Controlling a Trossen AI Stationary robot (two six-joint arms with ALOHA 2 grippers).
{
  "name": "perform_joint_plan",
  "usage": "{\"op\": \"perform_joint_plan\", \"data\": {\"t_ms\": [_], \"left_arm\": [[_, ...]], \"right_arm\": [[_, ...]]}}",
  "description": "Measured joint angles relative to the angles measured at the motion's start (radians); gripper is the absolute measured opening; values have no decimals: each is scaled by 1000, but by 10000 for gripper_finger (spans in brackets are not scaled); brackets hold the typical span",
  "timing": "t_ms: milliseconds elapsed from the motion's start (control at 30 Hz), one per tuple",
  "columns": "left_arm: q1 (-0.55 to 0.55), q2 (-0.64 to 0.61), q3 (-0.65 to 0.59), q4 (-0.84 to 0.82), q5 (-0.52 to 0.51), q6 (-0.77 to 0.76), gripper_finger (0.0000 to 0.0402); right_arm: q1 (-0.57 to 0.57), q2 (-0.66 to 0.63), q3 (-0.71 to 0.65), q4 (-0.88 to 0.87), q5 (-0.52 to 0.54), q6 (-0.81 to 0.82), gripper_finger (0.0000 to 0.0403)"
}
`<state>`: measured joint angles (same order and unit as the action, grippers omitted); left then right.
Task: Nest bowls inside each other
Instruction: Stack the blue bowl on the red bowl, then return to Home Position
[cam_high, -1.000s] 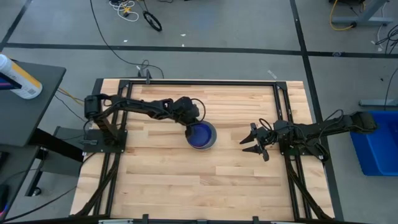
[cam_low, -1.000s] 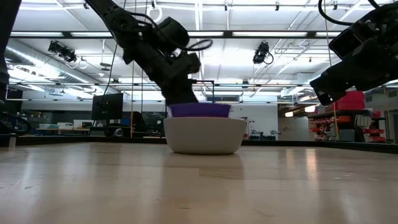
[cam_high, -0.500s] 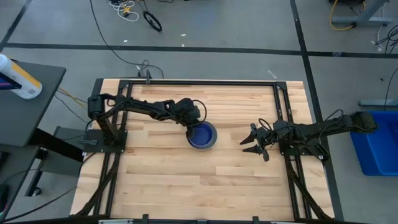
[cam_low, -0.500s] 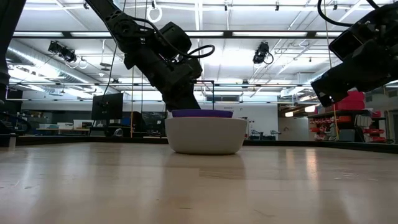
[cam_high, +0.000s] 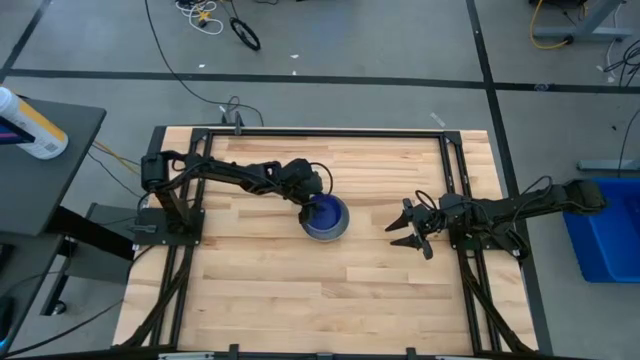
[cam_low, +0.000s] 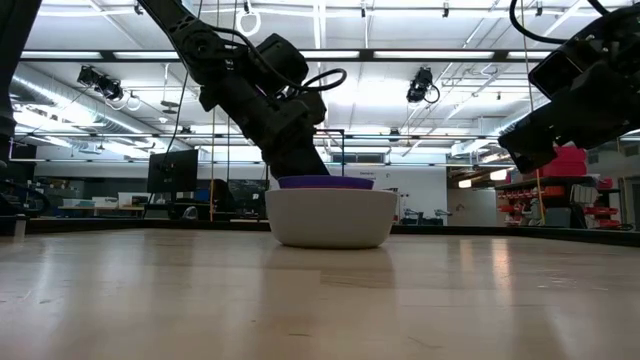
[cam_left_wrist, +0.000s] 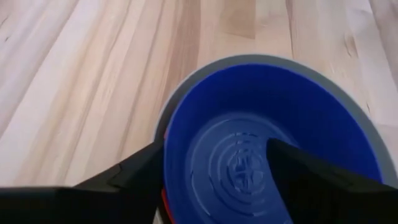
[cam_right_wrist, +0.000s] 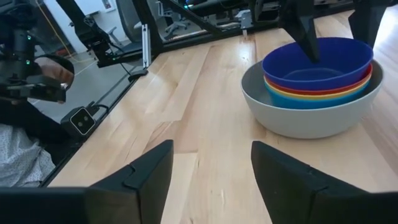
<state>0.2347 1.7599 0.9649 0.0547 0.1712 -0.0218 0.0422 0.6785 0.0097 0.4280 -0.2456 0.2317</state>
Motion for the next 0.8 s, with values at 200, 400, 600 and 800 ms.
{"op": "perform_joint_plan", "data": {"t_ms": [200,400,600,800], "left_arm": [[-15,0,0,-3,52,13,303],[-35,-8,1,-23,33,16,307],[-38,-64,0,-76,-18,32,307],[-42,-129,1,-98,-69,51,307]], "right_arm": [[0,0,0,-6,0,6,237],[0,0,0,-6,0,8,246],[0,0,0,-12,0,21,250],[0,0,0,-12,0,21,241]]}}
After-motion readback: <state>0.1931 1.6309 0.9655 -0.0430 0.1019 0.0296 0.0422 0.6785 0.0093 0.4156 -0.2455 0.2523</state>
